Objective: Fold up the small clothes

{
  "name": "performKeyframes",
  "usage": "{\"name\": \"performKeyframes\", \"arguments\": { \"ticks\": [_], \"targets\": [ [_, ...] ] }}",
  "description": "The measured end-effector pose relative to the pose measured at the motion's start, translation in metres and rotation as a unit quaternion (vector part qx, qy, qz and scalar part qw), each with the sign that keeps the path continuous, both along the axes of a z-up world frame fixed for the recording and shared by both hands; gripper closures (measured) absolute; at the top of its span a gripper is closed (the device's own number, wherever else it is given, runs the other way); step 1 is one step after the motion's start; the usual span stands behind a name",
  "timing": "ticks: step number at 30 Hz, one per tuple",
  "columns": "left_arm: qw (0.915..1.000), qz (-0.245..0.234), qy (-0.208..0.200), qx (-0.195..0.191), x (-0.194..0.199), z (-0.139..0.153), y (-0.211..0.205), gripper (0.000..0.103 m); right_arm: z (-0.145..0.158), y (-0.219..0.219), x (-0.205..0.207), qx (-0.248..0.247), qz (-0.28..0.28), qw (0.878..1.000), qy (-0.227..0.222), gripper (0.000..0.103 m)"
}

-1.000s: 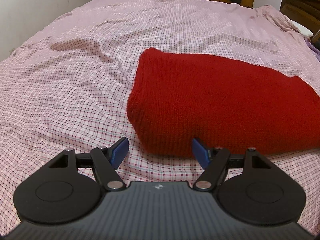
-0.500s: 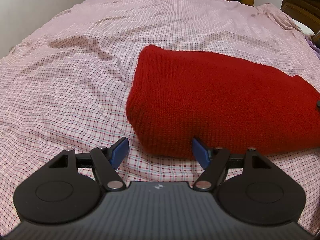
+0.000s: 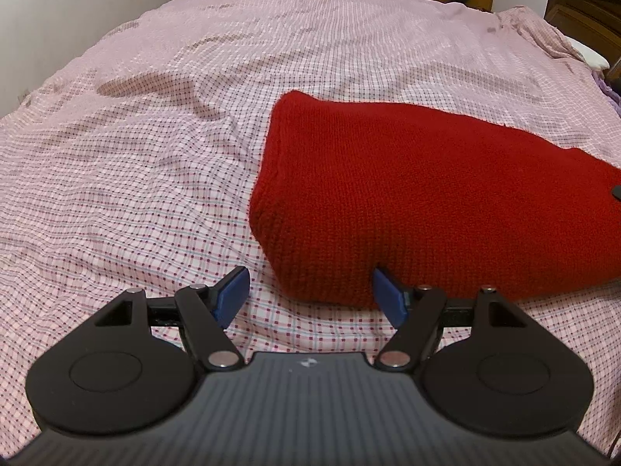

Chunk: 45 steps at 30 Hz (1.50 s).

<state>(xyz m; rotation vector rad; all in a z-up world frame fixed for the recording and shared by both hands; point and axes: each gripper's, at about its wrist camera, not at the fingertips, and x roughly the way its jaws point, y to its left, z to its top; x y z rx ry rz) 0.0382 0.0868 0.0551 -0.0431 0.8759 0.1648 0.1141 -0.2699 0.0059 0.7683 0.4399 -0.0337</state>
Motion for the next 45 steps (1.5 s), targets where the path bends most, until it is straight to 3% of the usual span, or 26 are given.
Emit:
{"name": "performKeyframes", "arguments": {
  "ticks": [19, 28, 37, 45],
  "targets": [
    [0.9997, 0.011, -0.018, 0.013, -0.008, 0.017, 0.030, 0.027, 0.068, 0.049, 0.001, -0.073, 0.058, 0.994, -0.064, 0.068],
    [0.9997, 0.011, -0.020, 0.003, -0.007, 0.021, 0.056, 0.027, 0.094, 0.095, 0.005, -0.107, 0.084, 0.986, -0.092, 0.069],
    [0.9992, 0.027, -0.030, 0.006, -0.013, 0.028, 0.085, 0.027, 0.102, 0.164, 0.010, -0.169, 0.135, 0.971, -0.105, 0.069],
    [0.9986, 0.047, -0.022, -0.005, -0.021, 0.018, 0.108, 0.027, 0.072, 0.229, 0.015, -0.259, 0.188, 0.944, -0.082, 0.069]
  ]
}}
